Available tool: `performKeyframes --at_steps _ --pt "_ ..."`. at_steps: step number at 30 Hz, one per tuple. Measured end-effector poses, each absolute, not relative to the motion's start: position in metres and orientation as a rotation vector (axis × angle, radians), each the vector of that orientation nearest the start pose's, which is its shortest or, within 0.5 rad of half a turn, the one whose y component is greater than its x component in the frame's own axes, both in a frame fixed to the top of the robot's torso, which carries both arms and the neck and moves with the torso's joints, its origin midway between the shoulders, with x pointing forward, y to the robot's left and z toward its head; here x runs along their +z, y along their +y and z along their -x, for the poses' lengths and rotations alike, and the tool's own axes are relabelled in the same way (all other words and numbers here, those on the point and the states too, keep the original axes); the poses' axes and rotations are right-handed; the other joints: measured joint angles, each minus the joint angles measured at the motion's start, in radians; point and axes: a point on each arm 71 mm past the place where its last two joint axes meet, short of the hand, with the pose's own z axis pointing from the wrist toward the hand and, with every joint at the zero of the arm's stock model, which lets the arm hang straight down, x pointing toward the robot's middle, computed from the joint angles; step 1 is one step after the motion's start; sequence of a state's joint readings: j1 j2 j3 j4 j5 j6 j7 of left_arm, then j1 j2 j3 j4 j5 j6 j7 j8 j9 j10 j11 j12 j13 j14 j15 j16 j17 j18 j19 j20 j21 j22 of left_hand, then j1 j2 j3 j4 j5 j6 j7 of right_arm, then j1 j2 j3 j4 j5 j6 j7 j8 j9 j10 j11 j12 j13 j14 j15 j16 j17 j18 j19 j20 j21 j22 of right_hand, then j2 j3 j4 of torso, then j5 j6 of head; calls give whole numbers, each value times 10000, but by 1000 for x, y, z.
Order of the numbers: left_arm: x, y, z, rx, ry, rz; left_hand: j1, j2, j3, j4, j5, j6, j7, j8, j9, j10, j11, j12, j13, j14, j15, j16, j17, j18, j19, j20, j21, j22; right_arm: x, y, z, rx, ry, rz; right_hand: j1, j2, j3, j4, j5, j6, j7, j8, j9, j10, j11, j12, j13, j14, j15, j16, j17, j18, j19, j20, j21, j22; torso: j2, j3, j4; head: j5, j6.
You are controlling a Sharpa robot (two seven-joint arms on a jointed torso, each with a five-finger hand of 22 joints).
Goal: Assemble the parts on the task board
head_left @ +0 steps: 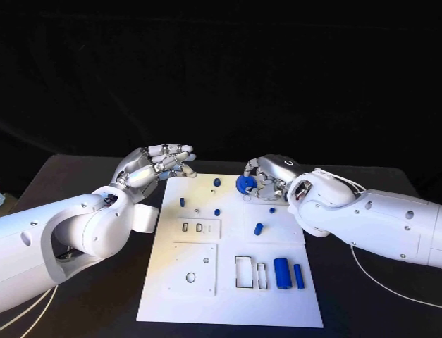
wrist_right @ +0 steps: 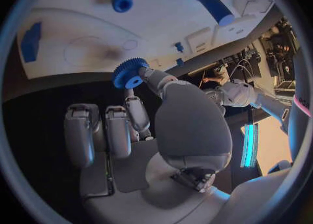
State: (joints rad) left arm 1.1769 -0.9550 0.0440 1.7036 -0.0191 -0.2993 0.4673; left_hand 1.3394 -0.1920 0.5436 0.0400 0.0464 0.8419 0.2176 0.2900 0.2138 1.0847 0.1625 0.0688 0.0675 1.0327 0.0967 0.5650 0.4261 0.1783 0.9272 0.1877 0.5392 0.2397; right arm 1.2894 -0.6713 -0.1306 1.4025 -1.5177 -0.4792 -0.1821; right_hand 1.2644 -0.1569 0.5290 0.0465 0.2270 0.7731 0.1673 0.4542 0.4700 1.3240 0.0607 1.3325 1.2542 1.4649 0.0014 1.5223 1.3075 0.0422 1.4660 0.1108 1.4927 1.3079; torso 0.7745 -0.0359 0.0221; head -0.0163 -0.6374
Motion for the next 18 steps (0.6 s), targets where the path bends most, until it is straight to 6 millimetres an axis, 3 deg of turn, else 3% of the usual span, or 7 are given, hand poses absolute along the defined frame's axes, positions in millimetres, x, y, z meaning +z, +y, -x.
performKeyframes --at_steps 9,18 --pt "-138 209 -461 -17110 13137 10295 0 0 0 0 0 0 0 0 0 0 0 0 0 0 0 0 -1 0 0 0 38 -1 -163 -110 -504 6363 14412 2689 0 0 38 -38 -1 0 0 -92 -5 0 0 0 -1 36 -36 -1 -1 1 0 0 40 -1 8 -12 1 44 17" --pt "-138 207 -460 -17167 13165 10283 0 0 0 0 0 0 0 0 -1 0 0 0 0 0 0 -2 -2 1 0 0 38 -1 -174 -88 -508 6372 14378 2882 -27 -28 38 -38 -4 37 32 -146 -32 0 1 0 12 36 -36 -2 -1 3 0 1 40 -2 18 -21 11 72 8"
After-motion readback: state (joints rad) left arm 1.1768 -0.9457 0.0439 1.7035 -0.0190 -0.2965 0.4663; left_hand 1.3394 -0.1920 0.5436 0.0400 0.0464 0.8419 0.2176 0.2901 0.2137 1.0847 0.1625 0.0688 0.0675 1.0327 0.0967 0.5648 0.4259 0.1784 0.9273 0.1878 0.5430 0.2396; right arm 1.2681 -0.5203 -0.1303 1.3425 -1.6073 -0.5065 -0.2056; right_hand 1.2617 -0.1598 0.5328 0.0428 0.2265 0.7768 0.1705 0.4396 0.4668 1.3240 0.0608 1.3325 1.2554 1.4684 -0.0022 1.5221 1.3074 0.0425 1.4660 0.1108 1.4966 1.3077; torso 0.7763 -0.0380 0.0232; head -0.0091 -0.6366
